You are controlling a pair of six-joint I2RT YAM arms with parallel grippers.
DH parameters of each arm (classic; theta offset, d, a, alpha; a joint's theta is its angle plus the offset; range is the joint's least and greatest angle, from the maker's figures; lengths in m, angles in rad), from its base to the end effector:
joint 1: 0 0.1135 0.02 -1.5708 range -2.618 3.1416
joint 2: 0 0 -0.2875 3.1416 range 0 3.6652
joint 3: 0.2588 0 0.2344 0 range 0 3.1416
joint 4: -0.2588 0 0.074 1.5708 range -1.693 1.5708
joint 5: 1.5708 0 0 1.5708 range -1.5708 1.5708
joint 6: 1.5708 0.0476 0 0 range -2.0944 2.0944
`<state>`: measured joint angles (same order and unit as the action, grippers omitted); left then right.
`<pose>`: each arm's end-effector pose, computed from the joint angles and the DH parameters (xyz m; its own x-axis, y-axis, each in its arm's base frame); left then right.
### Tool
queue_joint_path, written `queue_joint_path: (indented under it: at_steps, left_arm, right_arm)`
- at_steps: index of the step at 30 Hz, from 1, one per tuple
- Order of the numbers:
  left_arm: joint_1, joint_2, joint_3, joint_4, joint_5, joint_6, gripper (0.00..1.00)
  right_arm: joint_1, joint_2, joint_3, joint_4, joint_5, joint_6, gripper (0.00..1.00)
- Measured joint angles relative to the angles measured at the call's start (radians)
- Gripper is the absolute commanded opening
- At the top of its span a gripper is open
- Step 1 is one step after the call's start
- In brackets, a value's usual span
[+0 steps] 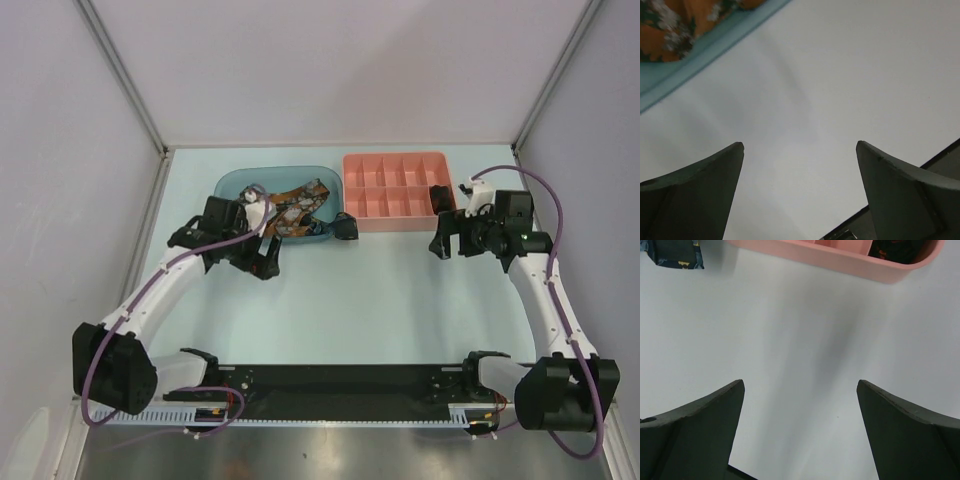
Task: Roll the ties
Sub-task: Pick up the tie from the bin.
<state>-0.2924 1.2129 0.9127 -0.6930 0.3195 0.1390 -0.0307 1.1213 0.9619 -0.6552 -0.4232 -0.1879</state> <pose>0.2050 -0.0773 0.2732 -0.7338 0.3583 -0.5772 0.5448 0.8179 -0.1849 0.2094 0.0131 0.3103 -0.6669 -0.1499 -0.7299 -0.3850 0.9080 0.1653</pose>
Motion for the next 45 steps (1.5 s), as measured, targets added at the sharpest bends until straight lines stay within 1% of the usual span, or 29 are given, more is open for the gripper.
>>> queue_joint_path:
  at_steps: [3, 7, 10, 15, 17, 22, 27, 34, 39, 43, 44, 45]
  left_arm:
    - [0.000, 0.040, 0.106, 0.003, -0.032, 0.019, 1.00]
    - [0.000, 0.174, 0.324, 0.073, -0.059, 0.080, 0.99]
    - [0.000, 0.313, 0.481, 0.131, -0.075, 0.128, 1.00]
    - [0.000, 0.598, 0.716, 0.180, -0.064, 0.187, 1.00]
    - [-0.002, 0.714, 0.797, 0.188, -0.054, 0.202, 0.99]
    - [-0.011, 0.937, 0.949, 0.185, -0.050, 0.215, 1.00]
    - [-0.035, 1.067, 1.057, 0.167, -0.053, 0.230, 0.99]
    - [-0.080, 1.117, 1.068, 0.140, -0.065, 0.263, 0.98]
    - [-0.095, 1.162, 1.105, 0.087, -0.082, 0.275, 0.92]
    - [-0.095, 1.204, 1.152, 0.038, -0.101, 0.288, 0.81]
    - [-0.095, 1.210, 1.159, 0.024, -0.105, 0.290, 0.72]
    - [-0.095, 1.215, 1.165, 0.013, -0.106, 0.291, 0.68]
  right_arm:
    - [-0.019, 0.001, 0.009, 0.005, -0.006, 0.017, 1.00]
    - [-0.035, 0.008, 0.033, 0.011, -0.015, 0.033, 1.00]
    - [-0.045, 0.016, 0.050, 0.019, -0.022, 0.037, 1.00]
    - [-0.068, 0.020, 0.072, 0.021, -0.042, 0.037, 1.00]
    - [-0.082, 0.020, 0.081, 0.020, -0.046, 0.037, 1.00]
    - [-0.110, 0.019, 0.092, 0.019, -0.046, 0.038, 1.00]
    - [-0.124, 0.019, 0.093, 0.016, -0.046, 0.038, 1.00]
    - [-0.129, 0.019, 0.097, 0.002, -0.045, 0.038, 1.00]
    - [-0.130, 0.019, 0.101, -0.006, -0.046, 0.038, 1.00]
    - [-0.130, 0.020, 0.110, -0.010, -0.046, 0.039, 1.00]
    - [-0.130, 0.020, 0.114, -0.011, -0.046, 0.038, 1.00]
    - [-0.130, 0.020, 0.120, -0.012, -0.046, 0.039, 1.00]
